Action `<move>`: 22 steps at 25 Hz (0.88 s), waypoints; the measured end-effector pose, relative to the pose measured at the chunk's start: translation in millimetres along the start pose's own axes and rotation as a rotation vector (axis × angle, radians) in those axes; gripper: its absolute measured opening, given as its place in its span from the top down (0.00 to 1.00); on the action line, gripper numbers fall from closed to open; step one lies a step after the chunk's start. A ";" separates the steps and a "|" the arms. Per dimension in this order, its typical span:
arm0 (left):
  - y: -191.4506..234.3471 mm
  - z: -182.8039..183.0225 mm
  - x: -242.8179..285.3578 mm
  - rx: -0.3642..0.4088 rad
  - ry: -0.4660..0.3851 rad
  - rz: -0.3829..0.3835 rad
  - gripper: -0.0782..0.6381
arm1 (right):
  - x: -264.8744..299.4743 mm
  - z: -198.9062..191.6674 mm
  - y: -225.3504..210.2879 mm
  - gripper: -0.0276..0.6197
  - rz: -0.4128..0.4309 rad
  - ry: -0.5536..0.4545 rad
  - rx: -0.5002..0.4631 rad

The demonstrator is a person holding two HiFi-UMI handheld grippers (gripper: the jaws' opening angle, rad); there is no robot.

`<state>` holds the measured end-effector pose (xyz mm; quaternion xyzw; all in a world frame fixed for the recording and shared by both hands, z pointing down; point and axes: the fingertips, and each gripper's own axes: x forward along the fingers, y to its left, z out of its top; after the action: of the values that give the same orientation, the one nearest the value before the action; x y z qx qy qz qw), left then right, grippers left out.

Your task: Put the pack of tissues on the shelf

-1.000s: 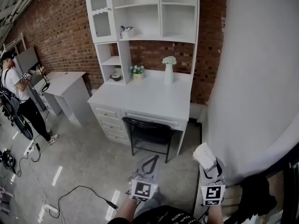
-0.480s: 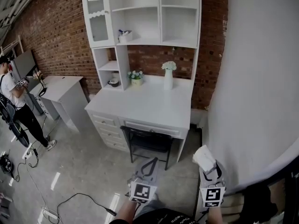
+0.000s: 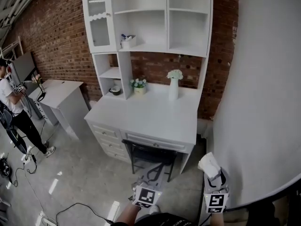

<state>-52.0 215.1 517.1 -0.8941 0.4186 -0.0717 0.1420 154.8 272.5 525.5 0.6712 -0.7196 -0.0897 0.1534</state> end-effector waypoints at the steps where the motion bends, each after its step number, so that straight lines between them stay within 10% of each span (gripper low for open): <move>1: 5.8 0.0 5.5 0.001 -0.004 0.000 0.88 | 7.1 1.4 -0.3 0.57 -0.003 0.000 -0.002; 22: 91.9 -19.6 78.4 -0.024 -0.030 -0.058 0.88 | 107.2 25.6 10.5 0.57 -0.050 0.013 0.007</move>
<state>-73.6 95.0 507.6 -0.9085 0.3911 -0.0575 0.1355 130.7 164.8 515.7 0.6902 -0.7019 -0.0864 0.1535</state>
